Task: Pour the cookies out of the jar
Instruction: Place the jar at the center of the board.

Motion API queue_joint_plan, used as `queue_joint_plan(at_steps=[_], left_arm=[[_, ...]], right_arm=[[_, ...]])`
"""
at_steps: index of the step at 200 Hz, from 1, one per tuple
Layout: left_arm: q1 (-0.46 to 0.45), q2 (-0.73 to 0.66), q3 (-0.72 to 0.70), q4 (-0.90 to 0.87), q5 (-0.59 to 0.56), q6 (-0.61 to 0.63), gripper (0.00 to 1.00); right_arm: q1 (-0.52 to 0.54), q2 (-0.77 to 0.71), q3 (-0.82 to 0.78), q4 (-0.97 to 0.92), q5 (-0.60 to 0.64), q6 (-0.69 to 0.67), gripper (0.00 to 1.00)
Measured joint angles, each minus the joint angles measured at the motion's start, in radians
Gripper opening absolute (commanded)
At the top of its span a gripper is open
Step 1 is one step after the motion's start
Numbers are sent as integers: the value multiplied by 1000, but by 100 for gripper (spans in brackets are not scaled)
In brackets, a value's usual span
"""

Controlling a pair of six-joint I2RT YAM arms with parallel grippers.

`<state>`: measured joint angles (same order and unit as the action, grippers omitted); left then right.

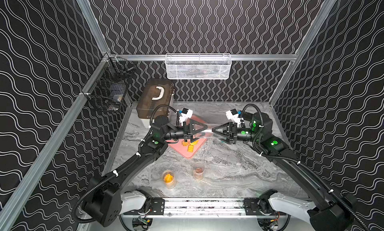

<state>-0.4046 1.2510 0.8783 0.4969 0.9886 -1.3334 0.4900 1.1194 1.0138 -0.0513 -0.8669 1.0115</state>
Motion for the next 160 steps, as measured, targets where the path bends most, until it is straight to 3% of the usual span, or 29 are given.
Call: queue_joint_plan(at_steps=[54, 95, 122, 160], left_arm=[[53, -43, 8, -145, 11, 85, 99], [172, -86, 27, -311, 42, 189, 99], [254, -115, 97, -580, 34, 384, 99], [272, -141, 168, -975, -114, 706, 99]], right_arm=[[-22, -18, -2, -36, 18, -24, 66], [-60, -38, -11, -106, 24, -63, 66], [-80, -51, -8, -191, 51, -118, 66], [-93, -33, 53, -417, 161, -264, 66]])
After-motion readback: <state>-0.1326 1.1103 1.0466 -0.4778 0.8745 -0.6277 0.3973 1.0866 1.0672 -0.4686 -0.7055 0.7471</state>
